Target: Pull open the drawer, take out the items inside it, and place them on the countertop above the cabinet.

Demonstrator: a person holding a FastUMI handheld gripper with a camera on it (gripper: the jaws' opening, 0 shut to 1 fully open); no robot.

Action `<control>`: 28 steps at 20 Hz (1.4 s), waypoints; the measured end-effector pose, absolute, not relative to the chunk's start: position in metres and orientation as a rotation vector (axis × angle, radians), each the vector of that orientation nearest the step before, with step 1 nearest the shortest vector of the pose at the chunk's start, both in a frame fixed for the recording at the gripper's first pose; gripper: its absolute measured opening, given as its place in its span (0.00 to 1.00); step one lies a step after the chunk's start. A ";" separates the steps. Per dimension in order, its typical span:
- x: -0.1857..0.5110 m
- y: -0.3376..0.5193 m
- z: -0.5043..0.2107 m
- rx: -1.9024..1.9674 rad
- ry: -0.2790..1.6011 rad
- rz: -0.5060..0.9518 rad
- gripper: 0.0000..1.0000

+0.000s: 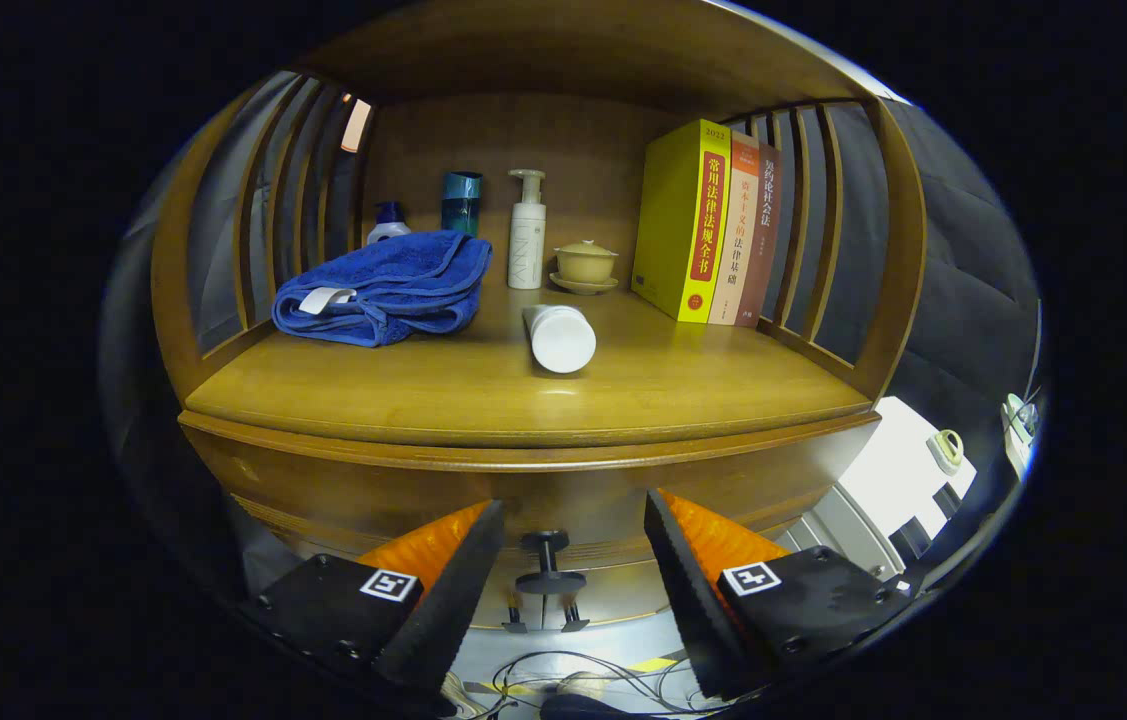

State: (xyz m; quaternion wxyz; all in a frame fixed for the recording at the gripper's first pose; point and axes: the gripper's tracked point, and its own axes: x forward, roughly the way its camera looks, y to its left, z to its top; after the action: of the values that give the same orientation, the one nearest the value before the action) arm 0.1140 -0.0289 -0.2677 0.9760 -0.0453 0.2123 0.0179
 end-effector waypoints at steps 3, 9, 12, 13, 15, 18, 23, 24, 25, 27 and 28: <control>0.114 -0.028 -0.268 -0.084 0.423 0.054 0.96; 0.112 -0.030 -0.267 -0.060 0.421 0.031 0.96; 0.104 -0.030 -0.250 -0.059 0.406 0.020 0.96; 0.100 -0.029 -0.238 -0.053 0.387 0.018 0.96; 0.093 -0.029 -0.213 -0.038 0.348 0.019 0.96; 0.082 -0.031 -0.169 -0.043 0.278 0.018 0.96; 0.058 -0.036 -0.083 -0.071 0.152 0.026 0.96; 0.051 -0.034 -0.065 -0.069 0.130 0.038 0.96; 0.046 -0.032 -0.053 -0.074 0.120 0.050 0.96; 0.033 -0.031 -0.039 -0.077 0.119 0.063 0.96; 0.025 -0.030 -0.035 -0.068 0.124 0.062 0.96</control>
State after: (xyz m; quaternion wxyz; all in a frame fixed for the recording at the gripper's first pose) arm 0.0248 -0.0298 -0.0345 0.9970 -0.0341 0.0617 0.0308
